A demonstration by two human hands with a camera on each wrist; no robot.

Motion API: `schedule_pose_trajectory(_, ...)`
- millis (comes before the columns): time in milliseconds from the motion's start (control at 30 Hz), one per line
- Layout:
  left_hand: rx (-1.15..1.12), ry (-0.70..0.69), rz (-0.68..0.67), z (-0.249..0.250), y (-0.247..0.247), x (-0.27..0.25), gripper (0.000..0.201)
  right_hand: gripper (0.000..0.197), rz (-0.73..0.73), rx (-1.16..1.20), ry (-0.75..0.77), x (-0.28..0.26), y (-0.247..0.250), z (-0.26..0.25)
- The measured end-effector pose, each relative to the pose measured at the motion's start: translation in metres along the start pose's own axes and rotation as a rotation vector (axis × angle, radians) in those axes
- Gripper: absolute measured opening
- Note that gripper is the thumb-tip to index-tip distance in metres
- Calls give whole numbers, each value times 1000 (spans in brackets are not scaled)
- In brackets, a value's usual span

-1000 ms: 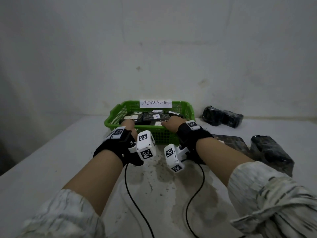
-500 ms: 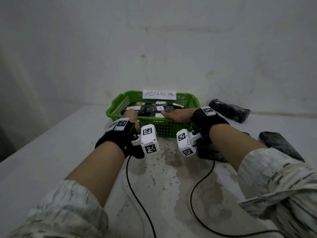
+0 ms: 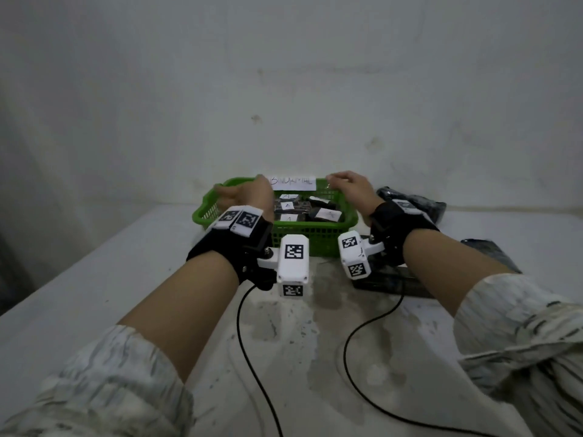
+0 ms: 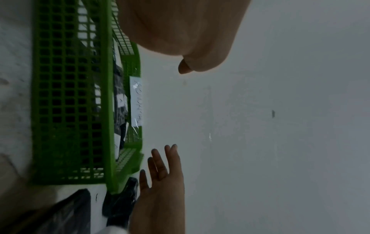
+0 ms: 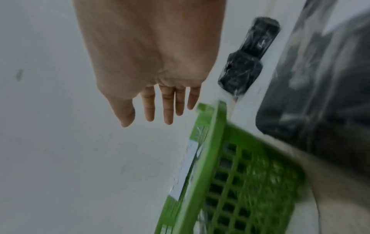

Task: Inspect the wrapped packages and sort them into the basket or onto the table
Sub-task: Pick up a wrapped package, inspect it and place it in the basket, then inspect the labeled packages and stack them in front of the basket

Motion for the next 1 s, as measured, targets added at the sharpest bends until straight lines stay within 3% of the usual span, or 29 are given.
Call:
schedule_pose_trajectory(100, 161, -161, -195, 12, -38, -29, 79, 35, 126, -42, -50, 9, 45, 6)
schedule_pose_trajectory(200, 391, -240, -564, 1, -81, -49, 80, 36, 176, -257, -162, 21, 93, 24)
schedule_pose_trajectory(333, 714, -287, -769, -18, -124, -72, 75, 41, 147, -499, -296, 28, 140, 52)
schedule_pose_trajectory(567, 852, -265, -894, -25, -155, -68, 63, 48, 84, -675, -325, 45, 153, 67)
schedule_pose_trajectory(767, 814, -140, -945, -25, -156, -60, 61, 57, 55, -717, -330, 69, 135, 60)
schedule_pose_trajectory(900, 725, -103, -909, -33, -160, -50, 87, 58, 4, -773, -347, 76, 125, 66)
schedule_pose_trajectory(1000, 691, -101, -905, -33, -160, -50, 98, 61, 94, -857, -366, 80, 123, 77)
Point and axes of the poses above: each hand's wrist, its own x-axis towards the middle knuckle, its own y-axis out of the back of the hand, z = x × y, the point moved 1 cm from there along x, towards the middle knuckle, and after that the axes turned 11 degrees about -y, right-handed, at the moved point
